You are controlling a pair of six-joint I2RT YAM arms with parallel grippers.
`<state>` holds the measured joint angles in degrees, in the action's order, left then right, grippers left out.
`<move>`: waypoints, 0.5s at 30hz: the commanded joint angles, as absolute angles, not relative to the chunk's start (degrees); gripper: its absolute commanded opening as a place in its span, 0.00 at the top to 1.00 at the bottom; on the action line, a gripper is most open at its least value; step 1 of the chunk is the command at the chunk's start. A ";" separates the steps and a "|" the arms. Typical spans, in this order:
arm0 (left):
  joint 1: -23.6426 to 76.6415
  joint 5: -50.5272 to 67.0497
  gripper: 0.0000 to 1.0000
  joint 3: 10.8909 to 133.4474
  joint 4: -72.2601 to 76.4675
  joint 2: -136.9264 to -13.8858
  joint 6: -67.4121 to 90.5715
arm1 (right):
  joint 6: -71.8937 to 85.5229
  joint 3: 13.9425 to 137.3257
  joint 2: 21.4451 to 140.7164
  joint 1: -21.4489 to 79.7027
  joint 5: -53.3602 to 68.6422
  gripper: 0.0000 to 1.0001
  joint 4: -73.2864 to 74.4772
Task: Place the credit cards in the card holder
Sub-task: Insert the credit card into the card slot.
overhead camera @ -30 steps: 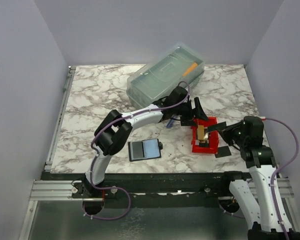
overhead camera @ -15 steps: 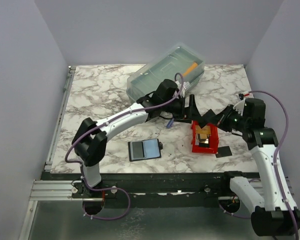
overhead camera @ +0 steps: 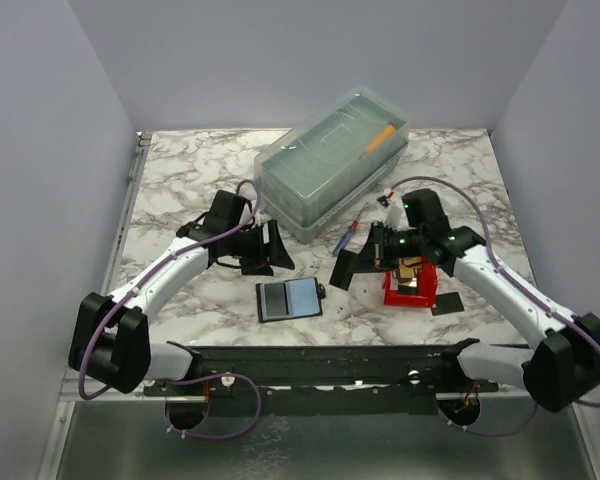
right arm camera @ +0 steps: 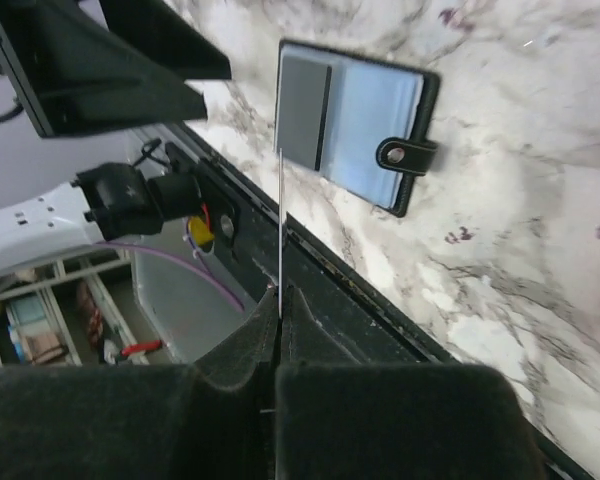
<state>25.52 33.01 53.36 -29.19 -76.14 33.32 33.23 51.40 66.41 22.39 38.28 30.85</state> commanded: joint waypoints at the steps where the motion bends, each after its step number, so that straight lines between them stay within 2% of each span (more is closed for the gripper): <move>1: 19.22 31.31 0.29 48.43 -33.74 -74.99 33.60 | 38.98 53.61 73.43 30.97 33.28 1.00 23.78; 3: 17.61 36.07 0.29 47.60 -32.83 -76.06 32.59 | 40.31 54.02 76.17 35.12 32.17 1.00 20.71; 7: 17.19 58.70 0.22 45.39 -23.76 -76.15 31.64 | 41.53 50.59 77.30 38.35 38.45 1.00 9.53; 15: 19.75 67.04 0.20 39.39 -7.29 -66.61 41.93 | 40.95 41.42 67.16 38.48 45.24 1.00 -2.86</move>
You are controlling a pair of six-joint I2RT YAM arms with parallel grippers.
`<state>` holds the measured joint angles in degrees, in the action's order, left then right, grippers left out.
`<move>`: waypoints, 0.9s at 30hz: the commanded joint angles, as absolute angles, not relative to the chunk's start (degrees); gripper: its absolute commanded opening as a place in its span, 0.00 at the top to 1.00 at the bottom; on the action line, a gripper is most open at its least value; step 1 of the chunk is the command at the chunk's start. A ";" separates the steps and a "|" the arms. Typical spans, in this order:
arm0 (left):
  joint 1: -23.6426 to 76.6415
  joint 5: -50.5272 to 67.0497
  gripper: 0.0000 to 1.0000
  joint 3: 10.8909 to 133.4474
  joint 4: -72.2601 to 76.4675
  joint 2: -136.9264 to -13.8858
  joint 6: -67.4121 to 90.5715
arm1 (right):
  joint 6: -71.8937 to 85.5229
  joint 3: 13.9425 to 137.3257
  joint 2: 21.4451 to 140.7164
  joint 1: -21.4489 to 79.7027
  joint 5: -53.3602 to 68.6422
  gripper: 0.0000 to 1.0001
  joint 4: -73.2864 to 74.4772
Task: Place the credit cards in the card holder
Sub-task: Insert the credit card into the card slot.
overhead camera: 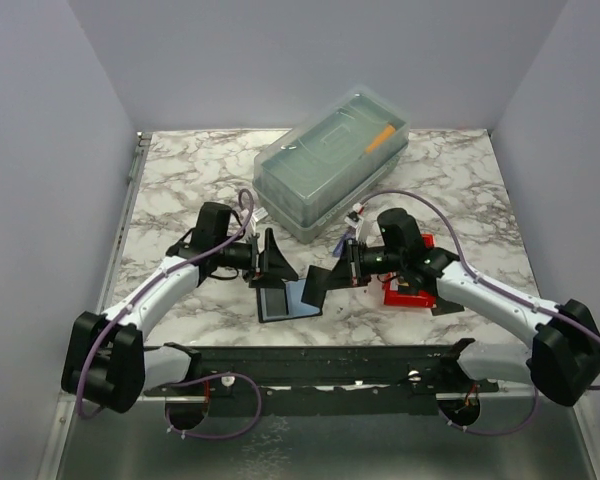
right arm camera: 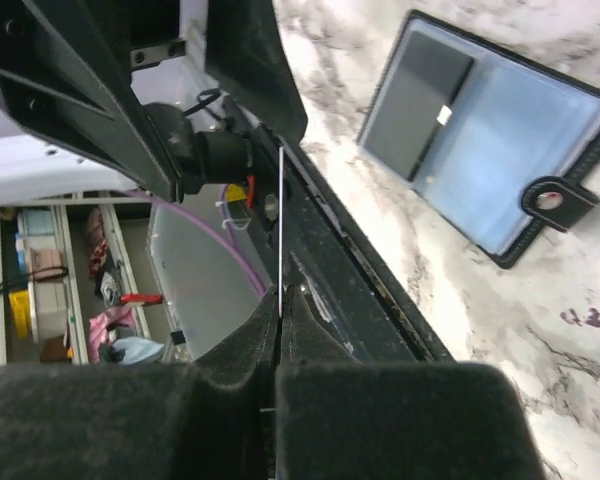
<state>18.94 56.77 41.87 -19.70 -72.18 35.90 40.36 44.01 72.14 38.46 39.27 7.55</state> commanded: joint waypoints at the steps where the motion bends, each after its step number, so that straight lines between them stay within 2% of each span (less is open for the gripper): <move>1: 20.22 68.09 0.22 38.54 -4.07 -66.02 44.04 | 40.78 41.48 66.86 38.49 46.99 1.00 -3.50; 5: 21.23 70.55 0.36 36.36 4.32 -65.31 49.67 | 39.81 42.59 66.93 38.45 51.58 1.00 -4.38; 7: 22.39 71.00 0.38 36.74 4.87 -65.02 49.92 | 39.33 43.33 67.38 38.50 52.34 1.00 -4.32; 11: 23.38 71.05 0.56 37.41 4.97 -64.43 50.07 | 39.64 44.04 69.13 38.49 53.83 1.00 -6.40; 14: 23.68 71.02 0.58 37.39 5.01 -64.62 50.09 | 39.49 44.83 70.99 38.50 54.47 1.00 -6.98; 15: 23.79 71.21 0.62 37.37 4.95 -64.87 49.94 | 39.47 45.04 71.32 38.50 54.50 1.00 -7.18; 17: 23.92 71.38 0.75 37.28 4.99 -64.99 49.98 | 39.41 45.12 71.74 38.50 54.20 1.00 -7.79; 19: 23.91 70.44 0.98 37.06 4.62 -64.71 49.93 | 39.02 45.28 71.80 38.49 51.60 1.00 -6.34; 20: 23.80 69.05 1.00 37.32 2.76 -64.61 49.04 | 38.55 45.74 71.83 38.50 48.76 0.98 -4.31; 21: 23.62 66.82 1.00 38.17 -1.57 -64.62 46.90 | 38.05 46.36 72.07 38.50 44.62 0.91 -1.12; 22: 23.38 63.16 1.00 39.31 -6.30 -64.80 44.53 | 37.45 47.17 72.51 38.46 39.67 0.78 3.39; 24: 22.17 51.48 1.00 43.06 -20.52 -66.34 37.82 | 37.01 47.66 74.43 38.49 32.86 0.67 8.62; 26: 21.28 39.95 1.00 46.97 -32.44 -69.53 33.11 | 37.56 47.14 77.04 38.50 29.27 0.47 9.72; 27: 20.72 35.68 1.00 48.30 -36.23 -71.49 31.68 | 38.14 47.16 78.79 38.45 28.28 0.42 10.03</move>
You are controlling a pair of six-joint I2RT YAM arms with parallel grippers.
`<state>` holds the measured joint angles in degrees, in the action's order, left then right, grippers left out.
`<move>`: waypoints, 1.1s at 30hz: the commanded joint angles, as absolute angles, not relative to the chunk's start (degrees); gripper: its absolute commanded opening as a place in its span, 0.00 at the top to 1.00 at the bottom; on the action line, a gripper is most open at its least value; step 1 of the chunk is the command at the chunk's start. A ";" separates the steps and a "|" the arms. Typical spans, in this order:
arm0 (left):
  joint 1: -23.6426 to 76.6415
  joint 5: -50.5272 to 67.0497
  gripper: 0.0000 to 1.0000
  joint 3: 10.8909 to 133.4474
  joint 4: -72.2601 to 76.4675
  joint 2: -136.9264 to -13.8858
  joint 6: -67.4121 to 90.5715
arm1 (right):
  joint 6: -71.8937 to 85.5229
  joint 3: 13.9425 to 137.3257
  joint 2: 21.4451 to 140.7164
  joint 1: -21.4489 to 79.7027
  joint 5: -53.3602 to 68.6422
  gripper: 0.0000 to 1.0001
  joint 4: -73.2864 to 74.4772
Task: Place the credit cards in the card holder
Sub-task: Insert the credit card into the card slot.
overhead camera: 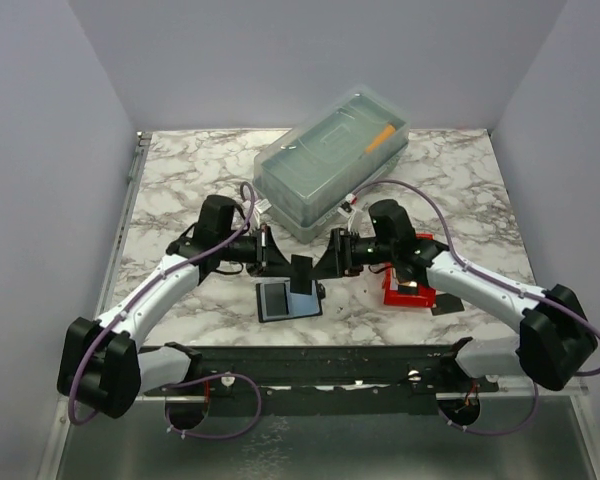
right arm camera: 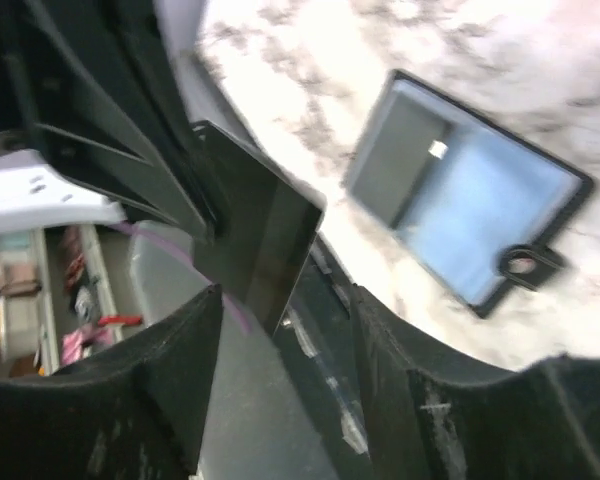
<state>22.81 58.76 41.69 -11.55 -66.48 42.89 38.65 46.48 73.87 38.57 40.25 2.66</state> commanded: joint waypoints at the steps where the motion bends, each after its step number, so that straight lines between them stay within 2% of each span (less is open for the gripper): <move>1: 20.29 32.93 1.00 49.17 -38.45 -73.00 31.30 | 38.84 47.64 80.51 38.58 26.38 0.41 10.92; 8: 18.99 26.47 1.00 50.36 -39.45 -78.04 30.16 | 42.88 52.34 85.42 44.21 6.31 0.19 20.26; 13: 19.03 30.45 1.00 50.36 -39.19 -83.46 29.28 | 43.66 54.99 90.90 46.68 2.68 0.18 21.82; 15: 18.99 30.70 1.00 50.28 -38.71 -84.24 29.19 | 44.88 56.08 92.87 47.01 -0.99 0.25 23.15; 17: 18.99 30.78 1.00 50.03 -38.20 -84.43 29.46 | 45.94 56.40 93.98 47.02 -3.56 0.36 23.16; 20: 19.03 31.79 1.00 49.39 -37.31 -84.33 30.19 | 47.84 57.15 94.87 47.02 -7.35 0.60 24.69; 26: 19.12 34.88 1.00 46.84 -33.64 -83.92 33.48 | 49.24 56.58 95.96 47.02 -9.23 0.99 26.10; 33: 19.57 37.61 1.00 45.40 -30.99 -83.38 35.06 | 51.70 54.22 95.09 47.02 -10.96 1.00 26.90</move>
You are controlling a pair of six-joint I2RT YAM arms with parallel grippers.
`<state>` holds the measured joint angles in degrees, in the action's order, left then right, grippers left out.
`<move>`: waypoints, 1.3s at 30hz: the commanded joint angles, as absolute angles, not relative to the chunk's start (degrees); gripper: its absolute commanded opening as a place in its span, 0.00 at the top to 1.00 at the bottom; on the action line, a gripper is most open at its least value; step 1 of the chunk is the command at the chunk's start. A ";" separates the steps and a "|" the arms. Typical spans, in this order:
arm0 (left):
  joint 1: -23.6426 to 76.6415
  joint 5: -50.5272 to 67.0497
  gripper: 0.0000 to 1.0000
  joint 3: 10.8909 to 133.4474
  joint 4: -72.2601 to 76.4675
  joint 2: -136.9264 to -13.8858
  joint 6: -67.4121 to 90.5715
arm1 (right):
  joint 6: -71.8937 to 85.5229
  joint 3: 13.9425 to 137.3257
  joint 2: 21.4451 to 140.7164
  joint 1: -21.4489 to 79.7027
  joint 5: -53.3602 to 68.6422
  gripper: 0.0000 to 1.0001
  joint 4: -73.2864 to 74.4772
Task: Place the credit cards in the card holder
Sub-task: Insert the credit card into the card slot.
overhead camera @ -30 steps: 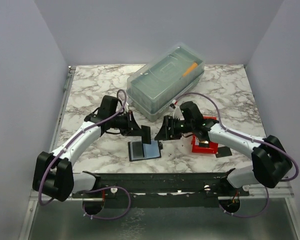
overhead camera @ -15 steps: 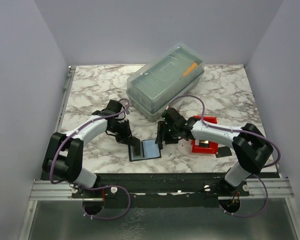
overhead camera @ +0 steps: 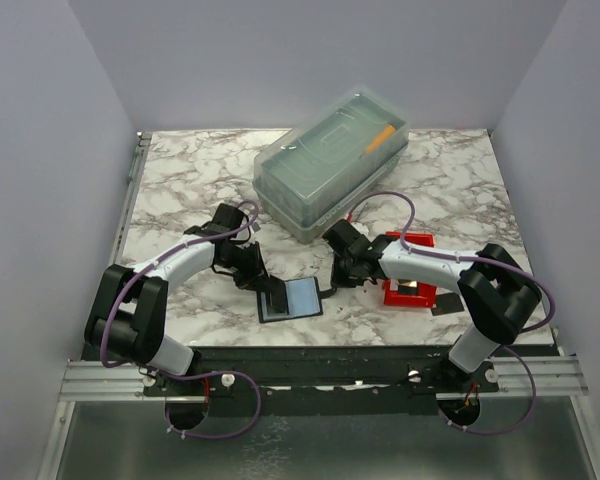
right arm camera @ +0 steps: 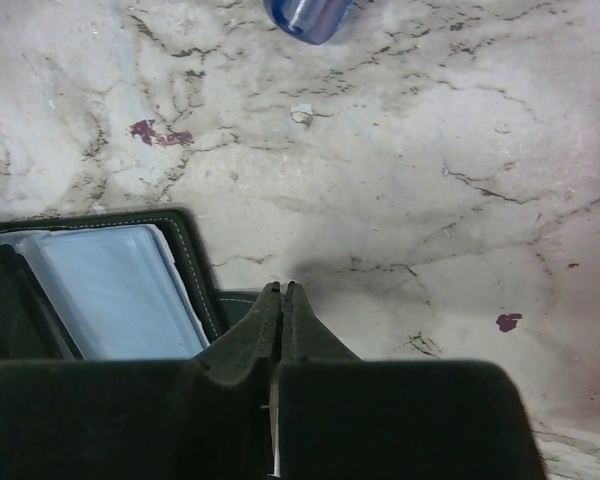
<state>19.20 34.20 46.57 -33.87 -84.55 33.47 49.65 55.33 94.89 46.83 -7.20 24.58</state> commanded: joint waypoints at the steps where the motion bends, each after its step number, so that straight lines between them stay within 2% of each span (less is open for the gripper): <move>1: 19.66 37.66 1.00 45.26 -30.70 -83.56 35.01 | 51.82 54.05 95.02 47.02 -11.01 1.00 26.89; 26: 20.74 40.83 1.00 44.96 -28.16 -89.51 32.94 | 50.70 53.90 94.77 47.02 -10.90 1.00 26.28; 39: 21.68 42.86 1.00 44.13 -25.96 -86.89 32.52 | 50.36 53.73 95.51 47.02 -10.72 1.00 26.02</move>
<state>20.88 40.88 45.12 -26.98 -88.95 33.19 50.94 54.30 94.89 46.83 -8.38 25.36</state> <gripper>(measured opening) 0.016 0.006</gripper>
